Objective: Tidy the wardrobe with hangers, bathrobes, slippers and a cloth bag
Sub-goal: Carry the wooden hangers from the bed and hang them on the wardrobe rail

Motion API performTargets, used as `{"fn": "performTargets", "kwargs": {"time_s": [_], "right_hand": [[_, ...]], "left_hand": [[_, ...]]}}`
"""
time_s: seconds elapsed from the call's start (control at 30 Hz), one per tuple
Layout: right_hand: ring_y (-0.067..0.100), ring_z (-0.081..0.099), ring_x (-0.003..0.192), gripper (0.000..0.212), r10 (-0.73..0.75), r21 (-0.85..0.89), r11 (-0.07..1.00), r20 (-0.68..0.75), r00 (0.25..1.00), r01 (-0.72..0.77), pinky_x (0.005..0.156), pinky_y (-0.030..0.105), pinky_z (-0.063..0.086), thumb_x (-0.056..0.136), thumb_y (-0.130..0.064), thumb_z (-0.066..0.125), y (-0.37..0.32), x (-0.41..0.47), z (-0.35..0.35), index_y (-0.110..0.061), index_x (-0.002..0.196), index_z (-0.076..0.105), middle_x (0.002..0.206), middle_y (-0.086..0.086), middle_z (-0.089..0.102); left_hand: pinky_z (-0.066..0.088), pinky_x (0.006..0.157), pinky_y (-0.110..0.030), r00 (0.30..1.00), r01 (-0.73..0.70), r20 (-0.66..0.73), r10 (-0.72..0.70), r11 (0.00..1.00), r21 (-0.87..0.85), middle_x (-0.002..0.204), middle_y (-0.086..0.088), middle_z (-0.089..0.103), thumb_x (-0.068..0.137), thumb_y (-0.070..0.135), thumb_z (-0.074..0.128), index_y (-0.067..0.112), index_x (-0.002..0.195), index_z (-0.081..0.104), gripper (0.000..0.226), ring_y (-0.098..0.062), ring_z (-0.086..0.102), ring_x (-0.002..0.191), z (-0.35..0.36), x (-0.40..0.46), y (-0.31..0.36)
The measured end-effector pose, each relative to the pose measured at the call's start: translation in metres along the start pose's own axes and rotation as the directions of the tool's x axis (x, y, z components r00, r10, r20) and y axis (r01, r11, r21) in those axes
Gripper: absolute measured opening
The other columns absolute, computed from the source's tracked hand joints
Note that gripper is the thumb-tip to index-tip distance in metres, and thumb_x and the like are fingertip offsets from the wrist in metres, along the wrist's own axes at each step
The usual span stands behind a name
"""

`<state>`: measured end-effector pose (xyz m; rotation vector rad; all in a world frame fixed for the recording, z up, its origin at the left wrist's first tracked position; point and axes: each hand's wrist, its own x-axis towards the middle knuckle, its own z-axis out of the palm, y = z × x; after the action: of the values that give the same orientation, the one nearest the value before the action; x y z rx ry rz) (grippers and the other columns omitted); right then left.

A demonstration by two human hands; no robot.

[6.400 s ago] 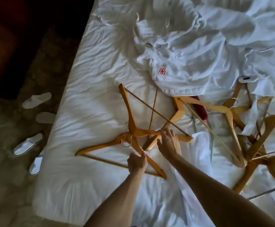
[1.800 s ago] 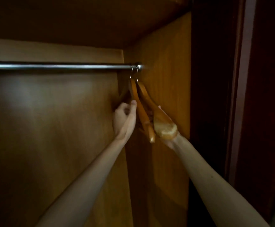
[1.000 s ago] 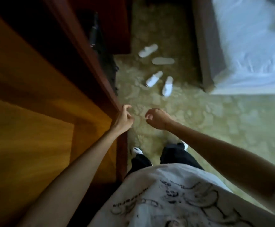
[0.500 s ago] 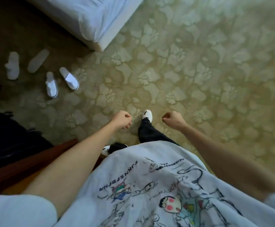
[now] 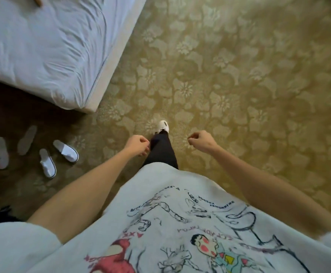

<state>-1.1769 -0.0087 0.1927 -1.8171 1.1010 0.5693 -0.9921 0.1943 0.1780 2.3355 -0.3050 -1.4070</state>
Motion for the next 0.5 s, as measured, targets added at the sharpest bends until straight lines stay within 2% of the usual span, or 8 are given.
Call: {"fn": "performTargets", "kwargs": {"time_s": [0.1,0.23,0.37,0.5], "right_hand": [[0.018,0.066,0.089,0.023,-0.122,-0.023,0.992,-0.006,0.993,0.122,0.077,0.029,0.053,0.090,-0.021,0.058,-0.057,0.055,-0.040,-0.015,0.104,0.076,0.097,0.002,0.072],[0.018,0.066,0.091,0.026,-0.219,-0.071,0.973,-0.006,0.976,0.218,0.078,0.027,0.052,0.092,-0.020,0.058,-0.118,0.133,-0.112,-0.010,0.110,0.074,0.099,0.002,0.070],[0.015,0.065,0.093,0.024,-0.221,-0.172,0.960,0.020,0.975,0.221,0.080,0.029,0.053,0.093,-0.019,0.058,-0.147,0.198,-0.199,-0.010,0.110,0.073,0.105,0.004,0.072],[0.017,0.066,0.094,0.023,-0.151,-0.264,0.953,-0.002,0.988,0.145,0.084,0.034,0.057,0.093,-0.019,0.058,-0.150,0.248,-0.282,-0.011,0.107,0.074,0.104,0.004,0.073]], "left_hand": [[0.051,0.051,-0.025,0.996,0.090,-0.006,-0.090,0.996,-0.013,0.083,-0.008,0.073,0.099,0.013,0.056,0.011,0.095,0.070,0.015,-0.018,0.066,0.061,-0.022,0.043,0.017],[0.050,0.049,-0.025,0.989,0.145,-0.019,-0.147,0.987,-0.063,0.079,-0.008,0.071,0.099,0.012,0.055,0.011,0.089,0.068,0.017,-0.018,0.063,0.058,-0.051,0.108,0.069],[0.047,0.044,-0.023,0.987,0.163,0.006,-0.163,0.982,-0.099,0.077,-0.009,0.068,0.100,0.011,0.052,0.007,0.089,0.066,0.019,-0.018,0.061,0.054,-0.079,0.169,0.152],[0.047,0.047,-0.024,0.995,0.099,0.036,-0.095,0.986,-0.131,0.081,-0.011,0.069,0.099,0.011,0.052,0.008,0.089,0.066,0.018,-0.018,0.061,0.056,-0.102,0.219,0.246]]}}
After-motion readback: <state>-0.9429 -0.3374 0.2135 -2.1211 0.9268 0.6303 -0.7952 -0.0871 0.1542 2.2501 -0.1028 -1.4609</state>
